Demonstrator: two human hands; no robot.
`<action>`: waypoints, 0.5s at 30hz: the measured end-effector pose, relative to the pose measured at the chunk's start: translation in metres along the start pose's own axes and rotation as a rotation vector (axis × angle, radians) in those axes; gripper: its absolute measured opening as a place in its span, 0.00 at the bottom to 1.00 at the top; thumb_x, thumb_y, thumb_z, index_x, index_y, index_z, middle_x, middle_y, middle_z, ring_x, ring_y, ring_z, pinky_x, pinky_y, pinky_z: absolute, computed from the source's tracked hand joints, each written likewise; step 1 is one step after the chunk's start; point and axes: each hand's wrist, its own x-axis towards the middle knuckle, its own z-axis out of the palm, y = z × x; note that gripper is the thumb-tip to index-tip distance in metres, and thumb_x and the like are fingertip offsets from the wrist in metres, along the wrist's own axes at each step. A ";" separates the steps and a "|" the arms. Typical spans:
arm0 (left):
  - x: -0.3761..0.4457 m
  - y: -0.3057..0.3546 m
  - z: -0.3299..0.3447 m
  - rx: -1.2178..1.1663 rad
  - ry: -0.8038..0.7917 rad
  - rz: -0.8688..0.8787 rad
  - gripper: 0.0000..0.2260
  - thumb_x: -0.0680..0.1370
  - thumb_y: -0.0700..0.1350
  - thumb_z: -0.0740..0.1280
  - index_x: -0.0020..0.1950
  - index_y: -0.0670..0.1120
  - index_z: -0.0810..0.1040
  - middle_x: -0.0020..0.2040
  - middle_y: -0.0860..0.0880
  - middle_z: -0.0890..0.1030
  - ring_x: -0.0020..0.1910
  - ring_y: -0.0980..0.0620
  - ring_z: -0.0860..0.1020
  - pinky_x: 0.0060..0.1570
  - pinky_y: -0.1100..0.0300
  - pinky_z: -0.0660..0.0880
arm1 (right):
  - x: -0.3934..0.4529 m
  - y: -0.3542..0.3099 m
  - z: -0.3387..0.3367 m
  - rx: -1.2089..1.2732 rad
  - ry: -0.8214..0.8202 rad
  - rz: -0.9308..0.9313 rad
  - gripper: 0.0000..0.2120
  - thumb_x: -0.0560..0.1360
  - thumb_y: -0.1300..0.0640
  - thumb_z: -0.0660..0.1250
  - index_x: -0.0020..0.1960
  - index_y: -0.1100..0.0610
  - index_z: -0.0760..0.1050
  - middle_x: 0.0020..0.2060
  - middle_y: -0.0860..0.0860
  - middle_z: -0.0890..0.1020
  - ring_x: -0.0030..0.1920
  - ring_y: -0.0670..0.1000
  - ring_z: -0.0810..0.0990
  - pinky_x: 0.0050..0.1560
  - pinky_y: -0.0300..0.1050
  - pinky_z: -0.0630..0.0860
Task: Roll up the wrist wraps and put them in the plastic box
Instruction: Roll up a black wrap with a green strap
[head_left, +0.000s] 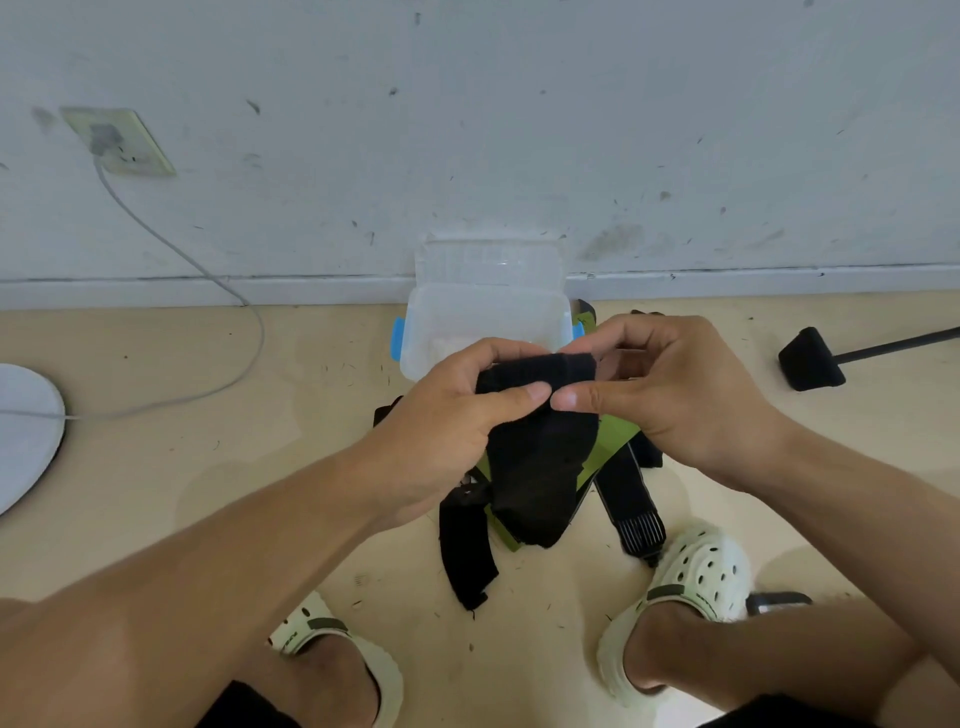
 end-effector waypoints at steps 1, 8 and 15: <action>0.000 0.002 0.001 -0.045 0.001 -0.012 0.14 0.79 0.44 0.72 0.65 0.46 0.81 0.59 0.44 0.85 0.62 0.45 0.83 0.66 0.47 0.78 | 0.000 0.001 0.002 -0.012 0.026 -0.022 0.16 0.59 0.51 0.80 0.45 0.52 0.86 0.35 0.47 0.86 0.39 0.53 0.84 0.50 0.51 0.83; 0.000 0.007 0.005 -0.096 0.014 -0.103 0.21 0.82 0.57 0.64 0.68 0.47 0.80 0.61 0.48 0.85 0.63 0.47 0.83 0.62 0.47 0.79 | 0.000 0.006 0.004 0.023 0.102 -0.189 0.11 0.62 0.52 0.80 0.44 0.48 0.85 0.41 0.51 0.84 0.43 0.48 0.83 0.47 0.42 0.80; -0.001 0.009 0.003 -0.183 0.099 -0.070 0.13 0.82 0.47 0.67 0.66 0.46 0.80 0.62 0.44 0.84 0.60 0.47 0.84 0.54 0.52 0.84 | 0.003 -0.003 -0.001 0.028 0.007 -0.116 0.14 0.65 0.58 0.82 0.50 0.51 0.87 0.46 0.53 0.87 0.50 0.58 0.86 0.58 0.65 0.82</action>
